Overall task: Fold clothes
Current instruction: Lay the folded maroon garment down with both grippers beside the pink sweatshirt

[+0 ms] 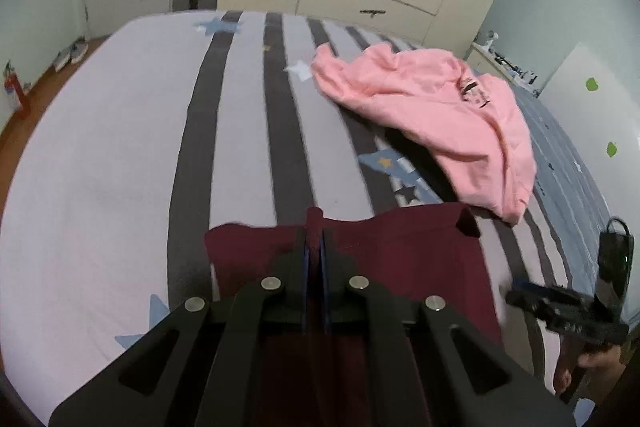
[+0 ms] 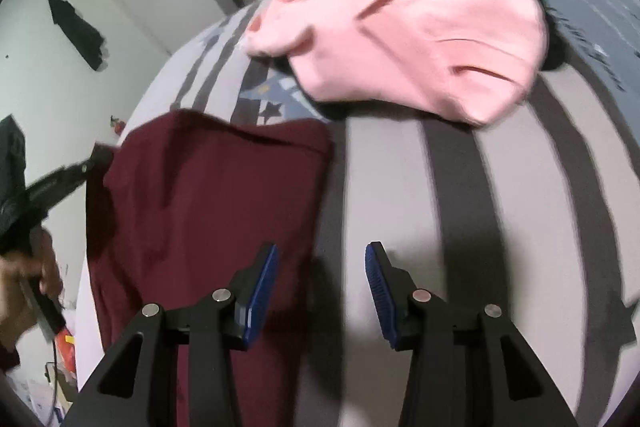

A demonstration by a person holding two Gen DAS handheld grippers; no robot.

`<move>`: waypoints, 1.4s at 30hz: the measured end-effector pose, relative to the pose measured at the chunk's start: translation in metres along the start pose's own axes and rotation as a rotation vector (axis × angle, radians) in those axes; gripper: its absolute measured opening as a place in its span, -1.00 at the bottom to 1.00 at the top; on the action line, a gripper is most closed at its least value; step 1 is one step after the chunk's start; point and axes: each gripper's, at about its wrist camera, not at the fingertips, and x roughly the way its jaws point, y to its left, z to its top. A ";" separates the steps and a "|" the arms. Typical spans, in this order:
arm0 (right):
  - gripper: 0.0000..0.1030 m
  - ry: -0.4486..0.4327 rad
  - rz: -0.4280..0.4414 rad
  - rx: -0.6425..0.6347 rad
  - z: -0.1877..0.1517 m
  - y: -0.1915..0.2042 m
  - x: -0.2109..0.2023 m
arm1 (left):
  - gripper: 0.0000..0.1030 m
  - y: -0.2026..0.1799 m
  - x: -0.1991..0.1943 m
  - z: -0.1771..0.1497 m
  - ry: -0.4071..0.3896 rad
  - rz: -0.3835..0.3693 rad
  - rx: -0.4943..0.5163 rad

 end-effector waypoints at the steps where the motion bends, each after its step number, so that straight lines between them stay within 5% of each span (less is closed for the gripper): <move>1: -0.19 0.009 -0.001 0.015 0.006 0.000 0.009 | -0.93 0.003 0.001 -0.001 0.006 -0.004 -0.003; 8: -0.21 0.020 0.057 0.082 0.036 -0.003 0.045 | -0.93 0.019 -0.001 -0.005 0.025 -0.024 0.022; 9: -0.28 0.024 0.069 0.073 0.039 -0.001 0.048 | -0.93 0.021 -0.002 -0.005 0.026 -0.027 0.027; 11: -0.90 0.050 0.081 0.048 0.046 0.005 0.058 | -0.93 0.025 -0.003 -0.005 0.027 -0.033 0.034; 20: -0.95 -0.053 0.062 0.058 0.084 0.013 0.041 | -0.93 0.037 -0.025 0.026 -0.039 -0.081 0.054; 28: -0.97 0.004 -0.042 -0.015 0.091 0.027 0.068 | -0.93 0.045 0.035 0.025 0.126 0.061 0.122; 33: -0.97 0.013 -0.084 -0.055 0.090 0.028 0.076 | -0.93 0.048 0.052 0.017 0.137 0.082 0.084; 39: -0.97 -0.006 -0.074 -0.062 0.095 0.027 0.070 | -0.93 0.046 0.033 0.027 0.042 0.048 0.077; 42: -0.99 -0.008 -0.095 -0.107 0.094 0.029 0.068 | -0.89 0.050 0.045 0.024 0.088 0.107 0.106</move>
